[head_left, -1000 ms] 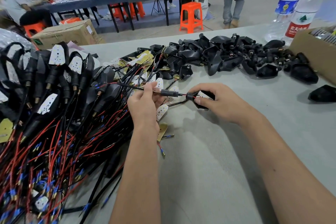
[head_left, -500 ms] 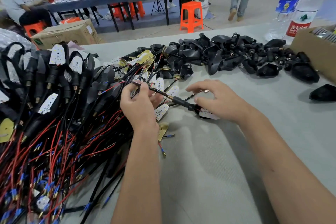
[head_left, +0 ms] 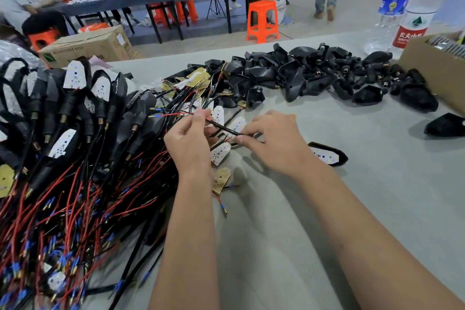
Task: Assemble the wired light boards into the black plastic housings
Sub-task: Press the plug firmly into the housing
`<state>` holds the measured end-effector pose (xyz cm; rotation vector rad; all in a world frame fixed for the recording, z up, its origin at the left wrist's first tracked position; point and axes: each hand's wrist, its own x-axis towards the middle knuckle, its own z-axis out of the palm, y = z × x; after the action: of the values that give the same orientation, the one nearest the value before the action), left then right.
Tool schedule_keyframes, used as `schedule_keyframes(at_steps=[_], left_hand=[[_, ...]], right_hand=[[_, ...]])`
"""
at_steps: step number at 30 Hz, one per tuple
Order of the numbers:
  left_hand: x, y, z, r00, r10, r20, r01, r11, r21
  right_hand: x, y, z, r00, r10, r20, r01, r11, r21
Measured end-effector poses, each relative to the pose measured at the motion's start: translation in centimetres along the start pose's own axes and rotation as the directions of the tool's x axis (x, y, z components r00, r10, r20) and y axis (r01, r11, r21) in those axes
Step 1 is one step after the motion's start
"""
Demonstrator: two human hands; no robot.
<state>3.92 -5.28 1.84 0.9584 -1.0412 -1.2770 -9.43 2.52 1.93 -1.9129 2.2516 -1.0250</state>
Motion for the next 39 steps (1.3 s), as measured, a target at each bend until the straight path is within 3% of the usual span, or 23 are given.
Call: schedule_keyframes(at_steps=[7, 17, 22, 26, 30, 33, 35, 39], left_hand=[[0.4, 0.0, -0.2, 0.994, 0.107, 0.009, -0.108, 0.993, 0.041], [0.3, 0.0, 0.2, 0.999, 0.036, -0.019, -0.037, 0.999, -0.022], [0.1, 0.2, 0.2, 0.999, 0.006, -0.054, -0.011, 0.996, -0.087], [0.7, 0.5, -0.6, 0.996, -0.001, -0.093, -0.013, 0.989, -0.145], [0.8, 0.2, -0.9, 0.983, 0.009, -0.183, -0.023, 0.997, -0.079], [0.4, 0.4, -0.7, 0.942, 0.145, -0.304, -0.121, 0.988, 0.097], [0.1, 0.6, -0.6, 0.869, 0.278, -0.408, -0.202, 0.954, 0.22], [-0.6, 0.9, -0.1, 0.753, 0.459, -0.471, -0.397, 0.889, 0.23]], right_hand=[[-0.1, 1.4, -0.9, 0.998, 0.047, 0.038, -0.05, 0.996, 0.079], [-0.1, 2.2, -2.2, 0.968, 0.15, 0.202, -0.176, 0.977, 0.119], [-0.2, 2.1, -2.3, 0.959, 0.107, 0.263, -0.153, 0.975, 0.162], [-0.5, 2.8, -3.4, 0.952, 0.123, 0.28, -0.16, 0.981, 0.111], [-0.9, 4.6, -4.5, 0.924, 0.193, 0.329, -0.223, 0.973, 0.058], [-0.8, 5.6, -4.9, 0.908, 0.23, 0.349, -0.267, 0.962, 0.061], [-0.6, 5.9, -5.1, 0.907, 0.241, 0.346, -0.285, 0.955, 0.08], [-1.1, 6.8, -5.8, 0.874, 0.275, 0.4, -0.315, 0.949, 0.037]])
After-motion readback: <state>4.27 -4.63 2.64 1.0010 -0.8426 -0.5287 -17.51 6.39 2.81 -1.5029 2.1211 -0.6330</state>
